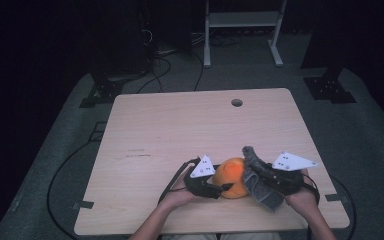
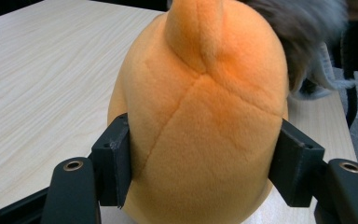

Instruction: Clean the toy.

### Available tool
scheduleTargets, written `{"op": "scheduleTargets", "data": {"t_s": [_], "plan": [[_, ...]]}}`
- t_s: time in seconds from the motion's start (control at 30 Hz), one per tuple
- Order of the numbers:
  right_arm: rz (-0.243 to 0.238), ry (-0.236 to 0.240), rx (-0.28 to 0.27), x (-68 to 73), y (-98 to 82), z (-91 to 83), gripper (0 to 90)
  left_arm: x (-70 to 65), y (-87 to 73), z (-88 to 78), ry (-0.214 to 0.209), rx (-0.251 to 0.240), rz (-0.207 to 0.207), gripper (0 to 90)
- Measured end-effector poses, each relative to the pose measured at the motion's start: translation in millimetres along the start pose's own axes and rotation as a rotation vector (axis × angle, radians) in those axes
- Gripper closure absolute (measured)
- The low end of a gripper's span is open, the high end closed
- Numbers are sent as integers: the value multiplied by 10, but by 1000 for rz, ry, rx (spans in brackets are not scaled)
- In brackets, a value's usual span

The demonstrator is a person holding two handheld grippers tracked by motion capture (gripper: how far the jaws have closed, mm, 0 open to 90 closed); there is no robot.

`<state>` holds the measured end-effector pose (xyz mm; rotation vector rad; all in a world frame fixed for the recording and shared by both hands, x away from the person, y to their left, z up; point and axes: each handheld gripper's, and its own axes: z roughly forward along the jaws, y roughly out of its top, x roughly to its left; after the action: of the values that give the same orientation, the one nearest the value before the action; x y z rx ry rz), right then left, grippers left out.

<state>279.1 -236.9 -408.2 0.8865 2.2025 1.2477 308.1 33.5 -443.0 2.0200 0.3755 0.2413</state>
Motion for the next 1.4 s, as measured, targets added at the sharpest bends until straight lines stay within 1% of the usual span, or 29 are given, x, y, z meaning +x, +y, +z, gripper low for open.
{"op": "scheduleTargets", "data": {"t_s": [0.07,0.13,0.17,0.2,0.23,0.3,0.37,0.4,0.43,0.47,0.5,0.53,0.6,0.67,0.77,0.8,0.87,0.93,0.97,1.0,1.03,1.07,1.17,1.2,1.23,1.27,1.3,1.33,1.4], "plan": [[28,-6,17,-48,-43,-24,749,-20,9,16,1,3,11,329],[6,8,3,11,14,-68,750,-8,-1,10,0,3,3,330],[-6,27,-12,42,41,-81,750,6,-10,-1,-3,0,-10,331],[-21,58,-28,82,75,-95,750,26,-19,-16,-3,1,-12,331],[-35,76,-33,110,98,-98,749,46,-23,-32,-3,0,-18,331],[-46,61,-21,109,87,-74,749,82,-33,-52,-5,-2,-36,331],[-37,17,11,31,15,-39,749,98,-36,-49,-3,-8,-55,332],[-15,11,20,-15,-22,-33,749,96,-36,-42,-3,-9,-55,333],[0,18,22,-36,-38,-40,750,91,-34,-38,-3,-8,-52,333],[-6,19,22,-28,-25,-57,749,89,-34,-37,-2,-7,-53,333],[-6,32,9,-5,7,-81,750,93,-41,-41,-1,-8,-57,333],[-12,70,-16,30,54,-105,749,100,-47,-43,-3,-10,-62,334],[-25,120,-38,63,95,-110,747,114,-54,-50,-8,-12,-69,334],[-35,95,-11,52,63,-63,746,114,-58,-50,-8,-11,-70,333],[-9,7,53,-83,-72,-18,747,108,-59,-43,-9,-13,-64,333],[6,1,66,-114,-100,-26,748,101,-58,-42,-9,-9,-60,333],[12,36,40,-85,-70,-68,748,85,-63,-34,-8,-10,-54,333],[3,108,-20,-9,28,-98,747,70,-73,-24,-15,-10,-50,335],[-12,131,-37,23,69,-93,746,67,-71,-28,-13,-5,-42,337],[-20,140,-33,46,89,-72,746,70,-72,-31,-15,-4,-41,337],[-24,134,-27,40,81,-53,745,72,-74,-36,-19,-4,-42,337],[-12,120,-17,3,42,-26,745,73,-73,-37,-20,-4,-42,336],[17,58,27,-107,-58,-14,746,74,-69,-31,-24,-5,-40,336],[31,57,31,-121,-76,-25,746,72,-70,-31,-25,-4,-38,336],[32,66,19,-115,-69,-43,746,69,-74,-32,-23,-4,-40,336],[29,78,2,-85,-39,-62,746,67,-79,-32,-24,-7,-43,336],[24,102,-22,-52,-4,-72,746,65,-80,-37,-29,-6,-33,336],[14,121,-31,-22,25,-63,747,66,-73,-47,-37,-6,-26,318],[-2,118,-12,16,14,-8,748,93,-34,-66,-43,-1,-55,219]]}}
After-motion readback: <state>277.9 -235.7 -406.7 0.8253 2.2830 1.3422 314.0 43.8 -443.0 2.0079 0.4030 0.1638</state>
